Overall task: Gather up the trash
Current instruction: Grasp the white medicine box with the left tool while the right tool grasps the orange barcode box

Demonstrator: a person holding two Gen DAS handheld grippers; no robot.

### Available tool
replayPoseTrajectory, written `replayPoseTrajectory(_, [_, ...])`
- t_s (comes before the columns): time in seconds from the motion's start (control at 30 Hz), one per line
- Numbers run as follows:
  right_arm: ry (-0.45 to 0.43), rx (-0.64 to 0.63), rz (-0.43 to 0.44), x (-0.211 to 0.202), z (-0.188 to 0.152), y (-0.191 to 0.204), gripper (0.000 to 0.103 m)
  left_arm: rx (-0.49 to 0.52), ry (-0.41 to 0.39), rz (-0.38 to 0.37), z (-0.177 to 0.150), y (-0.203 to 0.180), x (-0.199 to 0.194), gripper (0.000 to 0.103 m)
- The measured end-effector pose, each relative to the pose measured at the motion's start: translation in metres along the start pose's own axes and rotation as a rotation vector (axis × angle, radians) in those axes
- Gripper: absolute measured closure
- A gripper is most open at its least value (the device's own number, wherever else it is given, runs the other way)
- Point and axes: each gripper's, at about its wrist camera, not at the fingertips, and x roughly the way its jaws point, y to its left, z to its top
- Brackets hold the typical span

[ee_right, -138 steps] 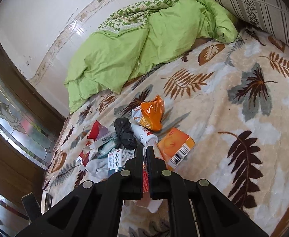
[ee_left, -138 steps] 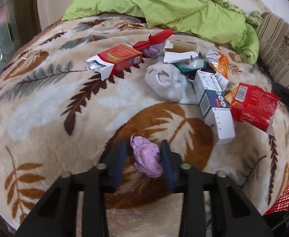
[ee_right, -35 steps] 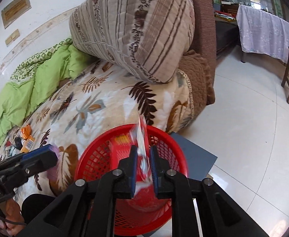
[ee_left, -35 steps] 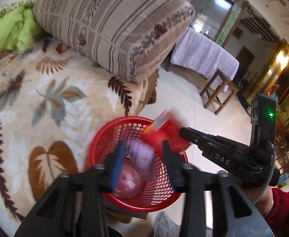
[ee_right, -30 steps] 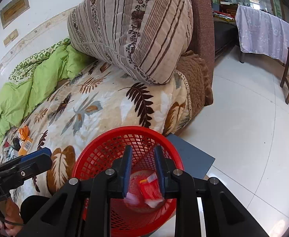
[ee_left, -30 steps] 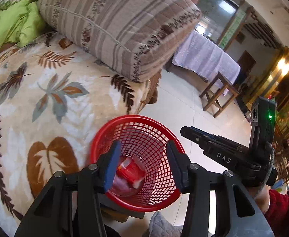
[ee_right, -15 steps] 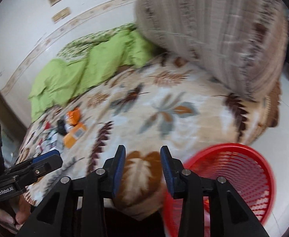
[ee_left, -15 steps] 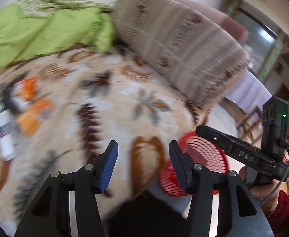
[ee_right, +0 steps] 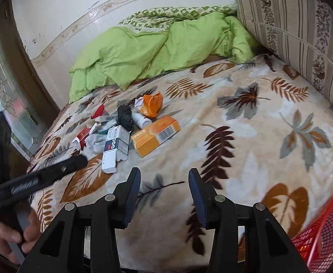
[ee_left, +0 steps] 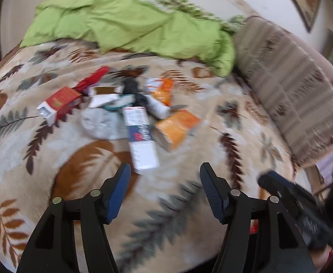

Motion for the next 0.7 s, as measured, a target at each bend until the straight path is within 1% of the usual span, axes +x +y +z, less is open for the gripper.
replayPoseTrajectory(0.07, [0.013,-0.005,-0.003,0.007,-0.005,0.003,0.057,-0.024,0.020,0.004,0.005,0.009,0.014,0.040])
replayPoseTrajectory(0.13, [0.022,-0.011,-0.013,0.009,-0.008,0.004,0.057,-0.042,0.036,0.040,0.012,0.015,0.030,0.040])
replayPoseTrajectory(0.17, [0.017,-0.008,-0.012,0.009,-0.006,0.003,0.056,-0.041,0.039,0.045,0.015,0.014,0.038,0.040])
replayPoseTrajectory(0.2, [0.012,-0.001,-0.012,0.008,-0.006,0.002,0.053,-0.034,0.044,0.058,0.018,0.014,0.045,0.040])
replayPoseTrajectory(0.27, [0.015,0.019,-0.017,0.009,-0.007,-0.004,0.053,-0.029,0.053,0.101,0.025,0.016,0.063,0.040])
replayPoseTrajectory(0.37, [0.004,0.058,-0.019,0.007,-0.008,-0.012,0.053,-0.050,0.067,0.133,0.032,0.019,0.086,0.041])
replayPoseTrajectory(0.4, [0.001,0.066,-0.013,0.006,-0.008,-0.014,0.053,-0.055,0.075,0.137,0.034,0.021,0.094,0.045])
replayPoseTrajectory(0.43, [0.002,0.073,-0.003,0.007,-0.007,-0.015,0.053,-0.056,0.083,0.142,0.033,0.021,0.098,0.063])
replayPoseTrajectory(0.47, [0.006,0.077,-0.001,0.007,-0.007,-0.016,0.053,-0.054,0.100,0.144,0.032,0.022,0.104,0.070])
replayPoseTrajectory(0.6, [0.021,0.079,0.004,0.011,-0.007,-0.014,0.052,-0.030,0.072,0.133,0.021,0.022,0.095,0.071])
replayPoseTrajectory(0.7, [0.038,0.070,0.006,0.015,-0.006,-0.011,0.048,-0.024,0.048,0.091,0.009,0.021,0.071,0.073])
